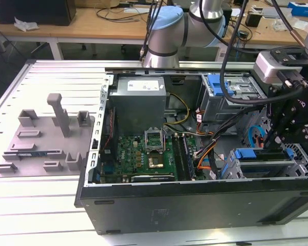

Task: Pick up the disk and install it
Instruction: 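Insert the second disk wire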

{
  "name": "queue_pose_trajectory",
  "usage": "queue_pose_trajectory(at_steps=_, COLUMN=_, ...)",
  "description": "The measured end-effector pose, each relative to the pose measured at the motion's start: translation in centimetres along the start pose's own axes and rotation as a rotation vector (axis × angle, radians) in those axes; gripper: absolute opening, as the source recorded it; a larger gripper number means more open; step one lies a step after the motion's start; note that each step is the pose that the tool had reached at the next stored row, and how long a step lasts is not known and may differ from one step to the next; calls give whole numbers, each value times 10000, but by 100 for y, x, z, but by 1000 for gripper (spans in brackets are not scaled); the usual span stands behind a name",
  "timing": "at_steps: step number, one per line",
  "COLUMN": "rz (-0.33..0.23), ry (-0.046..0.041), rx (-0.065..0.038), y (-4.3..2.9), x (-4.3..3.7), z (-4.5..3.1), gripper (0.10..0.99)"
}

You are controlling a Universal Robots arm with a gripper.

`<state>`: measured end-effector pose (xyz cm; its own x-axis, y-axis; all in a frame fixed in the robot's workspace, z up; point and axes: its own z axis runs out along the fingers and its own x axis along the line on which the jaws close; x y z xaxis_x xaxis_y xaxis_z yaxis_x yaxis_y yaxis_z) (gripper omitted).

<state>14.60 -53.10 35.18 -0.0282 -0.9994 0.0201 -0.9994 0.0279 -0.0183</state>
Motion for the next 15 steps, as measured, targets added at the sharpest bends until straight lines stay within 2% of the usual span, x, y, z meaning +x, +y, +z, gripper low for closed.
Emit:
queue_pose_trajectory(at_steps=2, rz=0, ry=-1, rx=0, y=-7, x=1, z=20, gripper=161)
queue_pose_trajectory(at_steps=5, rz=0, ry=1, rx=0, y=-6, x=5, z=117, gripper=161)
queue_pose_trajectory(at_steps=6, rz=0, ry=2, rx=0, y=-5, x=5, z=128, gripper=161)
queue_pose_trajectory(at_steps=15, rz=0, ry=-1, rx=-1, y=-5, x=7, z=140, gripper=161)
